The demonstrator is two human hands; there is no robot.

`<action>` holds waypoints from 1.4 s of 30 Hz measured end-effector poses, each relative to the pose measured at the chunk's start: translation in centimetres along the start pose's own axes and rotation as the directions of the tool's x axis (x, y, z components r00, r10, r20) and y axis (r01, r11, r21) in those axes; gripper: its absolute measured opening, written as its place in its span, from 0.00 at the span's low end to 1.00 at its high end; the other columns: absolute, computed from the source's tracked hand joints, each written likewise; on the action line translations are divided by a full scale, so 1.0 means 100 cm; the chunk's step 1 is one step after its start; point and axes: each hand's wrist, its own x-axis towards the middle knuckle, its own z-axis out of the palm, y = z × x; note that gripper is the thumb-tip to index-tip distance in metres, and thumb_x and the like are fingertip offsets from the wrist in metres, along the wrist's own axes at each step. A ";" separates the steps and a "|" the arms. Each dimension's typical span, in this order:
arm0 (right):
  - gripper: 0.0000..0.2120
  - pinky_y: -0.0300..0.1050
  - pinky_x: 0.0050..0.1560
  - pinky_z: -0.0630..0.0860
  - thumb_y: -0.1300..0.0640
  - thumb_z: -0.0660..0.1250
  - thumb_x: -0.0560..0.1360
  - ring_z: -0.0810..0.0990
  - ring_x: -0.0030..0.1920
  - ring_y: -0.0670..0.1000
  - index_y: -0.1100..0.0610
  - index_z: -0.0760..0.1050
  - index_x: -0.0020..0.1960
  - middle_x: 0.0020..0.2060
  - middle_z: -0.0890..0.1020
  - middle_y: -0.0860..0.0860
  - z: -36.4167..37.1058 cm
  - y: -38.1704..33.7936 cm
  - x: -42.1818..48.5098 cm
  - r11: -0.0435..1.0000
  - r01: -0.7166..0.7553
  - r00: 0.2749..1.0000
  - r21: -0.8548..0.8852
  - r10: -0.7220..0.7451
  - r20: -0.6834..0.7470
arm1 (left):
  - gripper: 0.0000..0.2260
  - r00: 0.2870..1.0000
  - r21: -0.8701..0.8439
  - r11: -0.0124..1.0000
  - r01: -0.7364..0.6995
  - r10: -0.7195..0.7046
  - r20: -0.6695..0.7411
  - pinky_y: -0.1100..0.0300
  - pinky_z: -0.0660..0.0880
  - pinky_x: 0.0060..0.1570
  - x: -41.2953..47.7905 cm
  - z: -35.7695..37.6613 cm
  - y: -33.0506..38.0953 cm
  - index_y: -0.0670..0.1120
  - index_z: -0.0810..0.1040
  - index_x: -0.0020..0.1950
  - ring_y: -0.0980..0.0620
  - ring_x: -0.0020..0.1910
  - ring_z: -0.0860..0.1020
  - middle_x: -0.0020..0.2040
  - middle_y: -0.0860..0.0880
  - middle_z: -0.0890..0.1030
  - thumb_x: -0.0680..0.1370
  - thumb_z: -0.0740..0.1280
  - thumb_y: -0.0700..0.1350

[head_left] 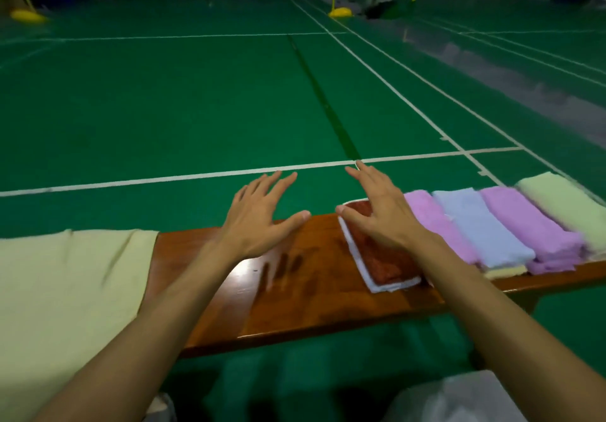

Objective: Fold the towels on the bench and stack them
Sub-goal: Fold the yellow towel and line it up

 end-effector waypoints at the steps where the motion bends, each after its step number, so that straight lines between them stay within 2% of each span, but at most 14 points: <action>1: 0.44 0.57 0.79 0.57 0.27 0.56 0.71 0.58 0.81 0.55 0.50 0.61 0.81 0.82 0.59 0.53 0.009 -0.012 0.005 1.000 0.015 1.000 0.000 -0.015 0.017 | 0.40 1.000 0.007 1.000 0.023 -0.023 -0.007 0.46 0.54 0.77 -0.011 -0.006 -0.015 0.61 0.56 0.83 0.48 0.81 0.57 0.83 0.52 0.58 0.74 0.51 0.76; 11: 0.44 0.57 0.80 0.52 0.29 0.58 0.74 0.50 0.82 0.51 0.49 0.54 0.83 0.83 0.54 0.49 0.125 -0.153 0.034 0.987 0.153 0.979 0.050 -0.158 0.125 | 0.39 0.970 0.039 0.973 0.228 -0.223 -0.097 0.46 0.55 0.77 -0.118 -0.067 -0.156 0.60 0.56 0.83 0.48 0.81 0.58 0.82 0.51 0.61 0.75 0.54 0.75; 15: 0.46 0.60 0.81 0.50 0.26 0.52 0.72 0.48 0.83 0.50 0.48 0.54 0.83 0.83 0.52 0.47 0.166 -0.211 0.038 0.977 0.197 0.962 0.083 -0.209 0.175 | 0.42 0.944 0.066 0.946 0.317 -0.308 -0.115 0.46 0.55 0.78 -0.165 -0.086 -0.204 0.59 0.57 0.83 0.48 0.81 0.59 0.82 0.53 0.62 0.73 0.52 0.78; 21: 0.43 0.61 0.81 0.49 0.26 0.54 0.74 0.46 0.83 0.49 0.46 0.54 0.83 0.83 0.51 0.47 0.222 -0.283 0.046 0.955 0.265 0.931 0.132 -0.289 0.222 | 0.42 0.880 0.111 0.878 0.465 -0.445 -0.165 0.42 0.58 0.78 -0.225 -0.116 -0.268 0.60 0.59 0.82 0.47 0.80 0.62 0.81 0.53 0.64 0.72 0.51 0.79; 25: 0.40 0.59 0.81 0.49 0.33 0.58 0.77 0.48 0.83 0.52 0.49 0.54 0.83 0.83 0.52 0.49 0.251 -0.316 0.045 0.957 0.268 0.919 0.113 -0.289 0.269 | 0.45 0.824 0.070 0.828 0.557 -0.539 -0.174 0.40 0.59 0.77 -0.266 -0.133 -0.307 0.59 0.59 0.82 0.46 0.79 0.63 0.81 0.52 0.64 0.71 0.53 0.81; 28: 0.37 0.57 0.80 0.53 0.42 0.64 0.79 0.54 0.81 0.55 0.53 0.55 0.82 0.82 0.57 0.52 0.268 -0.322 0.036 0.978 0.196 0.937 0.066 -0.207 0.281 | 0.44 0.802 0.104 0.799 0.593 -0.573 -0.171 0.39 0.61 0.77 -0.294 -0.140 -0.331 0.56 0.61 0.82 0.46 0.78 0.65 0.81 0.51 0.66 0.72 0.55 0.80; 31: 0.29 0.54 0.72 0.64 0.45 0.65 0.78 0.66 0.71 0.54 0.55 0.64 0.75 0.73 0.69 0.52 0.279 -0.317 0.021 0.991 0.130 0.959 0.043 -0.137 0.249 | 0.39 0.762 0.094 0.760 0.643 -0.624 -0.173 0.39 0.62 0.76 -0.316 -0.139 -0.349 0.50 0.65 0.80 0.44 0.77 0.67 0.79 0.48 0.68 0.77 0.56 0.74; 34: 0.19 0.50 0.61 0.69 0.44 0.65 0.79 0.70 0.60 0.51 0.54 0.73 0.64 0.61 0.75 0.50 0.289 -0.312 0.011 0.989 0.141 0.981 -0.033 -0.135 0.142 | 0.25 0.722 0.112 0.720 0.684 -0.648 -0.245 0.41 0.65 0.72 -0.326 -0.131 -0.358 0.43 0.72 0.74 0.41 0.72 0.69 0.74 0.42 0.73 0.84 0.60 0.58; 38: 0.11 0.46 0.53 0.71 0.46 0.67 0.79 0.68 0.51 0.48 0.54 0.79 0.52 0.51 0.75 0.48 0.291 -0.309 0.010 0.998 0.043 0.999 -0.035 -0.042 0.010 | 0.11 0.636 0.050 0.672 0.739 -0.672 -0.379 0.42 0.71 0.63 -0.317 -0.128 -0.359 0.39 0.83 0.59 0.40 0.59 0.74 0.60 0.40 0.80 0.82 0.67 0.44; 42: 0.05 0.48 0.52 0.77 0.57 0.67 0.80 0.71 0.49 0.49 0.56 0.80 0.46 0.47 0.75 0.50 0.289 -0.310 0.014 0.999 0.032 0.999 -0.010 -0.032 -0.011 | 0.05 0.612 0.085 0.645 0.760 -0.664 -0.430 0.43 0.76 0.54 -0.305 -0.133 -0.358 0.40 0.85 0.49 0.42 0.51 0.75 0.52 0.41 0.82 0.80 0.71 0.41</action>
